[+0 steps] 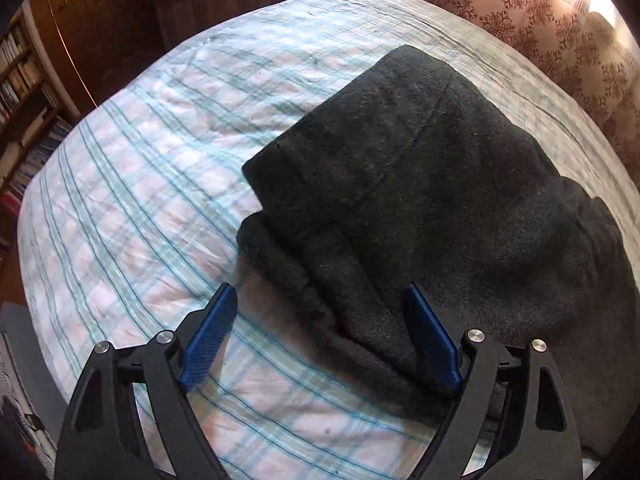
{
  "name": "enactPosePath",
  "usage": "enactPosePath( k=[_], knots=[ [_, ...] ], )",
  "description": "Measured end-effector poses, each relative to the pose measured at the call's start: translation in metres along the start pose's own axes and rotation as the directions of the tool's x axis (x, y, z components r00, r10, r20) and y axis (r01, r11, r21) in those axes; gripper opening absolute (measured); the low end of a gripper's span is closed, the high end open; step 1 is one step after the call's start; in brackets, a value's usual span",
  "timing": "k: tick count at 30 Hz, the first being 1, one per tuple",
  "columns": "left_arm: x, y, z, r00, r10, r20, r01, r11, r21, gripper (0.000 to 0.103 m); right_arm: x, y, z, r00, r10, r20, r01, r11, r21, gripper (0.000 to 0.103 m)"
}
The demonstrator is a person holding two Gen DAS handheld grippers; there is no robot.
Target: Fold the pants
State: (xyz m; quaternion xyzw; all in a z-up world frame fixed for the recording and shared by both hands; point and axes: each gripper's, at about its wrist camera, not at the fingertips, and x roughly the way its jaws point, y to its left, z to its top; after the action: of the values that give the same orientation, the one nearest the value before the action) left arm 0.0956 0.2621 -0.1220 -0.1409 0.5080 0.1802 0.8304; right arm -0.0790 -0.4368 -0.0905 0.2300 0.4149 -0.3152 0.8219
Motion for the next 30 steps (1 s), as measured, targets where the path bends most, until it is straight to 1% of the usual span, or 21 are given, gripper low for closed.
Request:
enactPosePath(
  k=[2, 3, 4, 6, 9, 10, 12, 14, 15, 17, 18, 19, 21, 22, 23, 24, 25, 26, 28, 29, 30],
  knots=[
    [-0.007, -0.004, -0.002, 0.999, 0.036, 0.019, -0.037, 0.998, 0.045, 0.087, -0.005, 0.001, 0.002, 0.997, -0.062, 0.037, 0.063, 0.998, -0.014, 0.034],
    [-0.010, -0.004, -0.002, 0.999, 0.045, 0.020, -0.046, 0.998, 0.052, 0.087, -0.007, 0.001, 0.003, 0.995, -0.082, 0.056, 0.084, 0.996, -0.021, 0.035],
    [-0.012, -0.003, -0.002, 0.999, 0.043, 0.014, -0.043, 0.998, 0.043, 0.086, -0.011, 0.002, 0.004, 0.993, -0.093, 0.075, 0.096, 0.995, -0.029, 0.036],
    [-0.018, 0.002, -0.003, 1.000, 0.011, 0.010, -0.011, 1.000, 0.017, 0.086, -0.019, 0.008, 0.005, 0.988, -0.102, 0.112, 0.108, 0.993, -0.049, 0.036],
    [-0.026, 0.010, -0.001, 1.000, 0.010, 0.021, -0.010, 1.000, 0.000, 0.086, -0.035, 0.029, 0.007, 0.977, -0.106, 0.186, 0.127, 0.986, -0.104, 0.037],
    [-0.029, 0.013, 0.001, 1.000, 0.007, 0.025, -0.007, 1.000, -0.020, 0.086, -0.040, 0.038, 0.007, 0.973, -0.093, 0.210, 0.122, 0.985, -0.126, 0.040],
    [-0.033, 0.018, 0.005, 1.000, -0.003, 0.029, 0.005, 0.999, -0.052, 0.086, -0.049, 0.064, 0.008, 0.974, -0.021, 0.227, 0.065, 0.980, -0.189, 0.045],
    [-0.042, 0.014, 0.007, 0.998, 0.002, 0.058, 0.000, 0.999, -0.049, 0.086, -0.051, 0.096, 0.006, 0.976, 0.069, 0.208, -0.012, 0.964, -0.265, 0.046],
    [-0.047, 0.011, 0.008, 0.997, 0.012, 0.079, -0.009, 0.999, -0.040, 0.086, -0.051, 0.116, 0.003, 0.975, 0.127, 0.181, -0.065, 0.947, -0.315, 0.046],
    [-0.056, -0.001, 0.012, 0.992, 0.014, 0.124, -0.013, 1.000, -0.010, 0.086, -0.052, 0.161, -0.008, 0.964, 0.244, 0.109, -0.179, 0.892, -0.415, 0.047],
    [-0.060, -0.009, 0.014, 0.990, 0.010, 0.144, -0.011, 1.000, 0.007, 0.086, -0.052, 0.183, -0.016, 0.953, 0.295, 0.068, -0.233, 0.857, -0.460, 0.047],
    [-0.064, -0.017, 0.017, 0.987, -0.001, 0.163, -0.004, 1.000, 0.026, 0.086, -0.052, 0.210, -0.025, 0.937, 0.349, 0.013, -0.294, 0.810, -0.507, 0.047],
    [-0.067, -0.039, 0.027, 0.983, -0.037, 0.182, 0.024, 0.997, 0.073, 0.086, -0.053, 0.252, -0.043, 0.902, 0.423, -0.082, -0.394, 0.731, -0.558, 0.047],
    [-0.068, -0.048, 0.031, 0.981, -0.050, 0.190, 0.033, 0.995, 0.093, 0.086, -0.051, 0.275, -0.054, 0.876, 0.457, -0.155, -0.455, 0.676, -0.580, 0.047],
    [-0.068, -0.057, 0.034, 0.978, -0.067, 0.200, 0.043, 0.992, 0.119, 0.086, -0.049, 0.296, -0.067, 0.854, 0.471, -0.220, -0.500, 0.627, -0.597, 0.047],
    [-0.067, -0.065, 0.037, 0.974, -0.085, 0.210, 0.055, 0.988, 0.144, 0.086, -0.048, 0.312, -0.078, 0.839, 0.477, -0.264, -0.528, 0.591, -0.610, 0.047],
    [-0.064, -0.074, 0.040, 0.971, -0.100, 0.218, 0.064, 0.984, 0.166, 0.086, -0.048, 0.329, -0.092, 0.818, 0.480, -0.317, -0.560, 0.539, -0.629, 0.047],
    [-0.061, -0.079, 0.043, 0.970, -0.108, 0.220, 0.067, 0.981, 0.183, 0.086, -0.048, 0.345, -0.106, 0.805, 0.477, -0.353, -0.577, 0.491, -0.653, 0.047],
    [-0.051, -0.087, 0.047, 0.971, -0.123, 0.205, 0.079, 0.974, 0.210, 0.086, -0.050, 0.370, -0.133, 0.790, 0.460, -0.404, -0.590, 0.395, -0.704, 0.047],
    [-0.043, -0.089, 0.049, 0.975, -0.108, 0.195, 0.065, 0.974, 0.219, 0.086, -0.049, 0.379, -0.147, 0.785, 0.445, -0.431, -0.596, 0.354, -0.720, 0.047],
    [-0.035, -0.091, 0.048, 0.980, -0.078, 0.181, 0.038, 0.975, 0.217, 0.086, -0.048, 0.384, -0.158, 0.787, 0.425, -0.447, -0.595, 0.332, -0.732, 0.047]
  ],
)
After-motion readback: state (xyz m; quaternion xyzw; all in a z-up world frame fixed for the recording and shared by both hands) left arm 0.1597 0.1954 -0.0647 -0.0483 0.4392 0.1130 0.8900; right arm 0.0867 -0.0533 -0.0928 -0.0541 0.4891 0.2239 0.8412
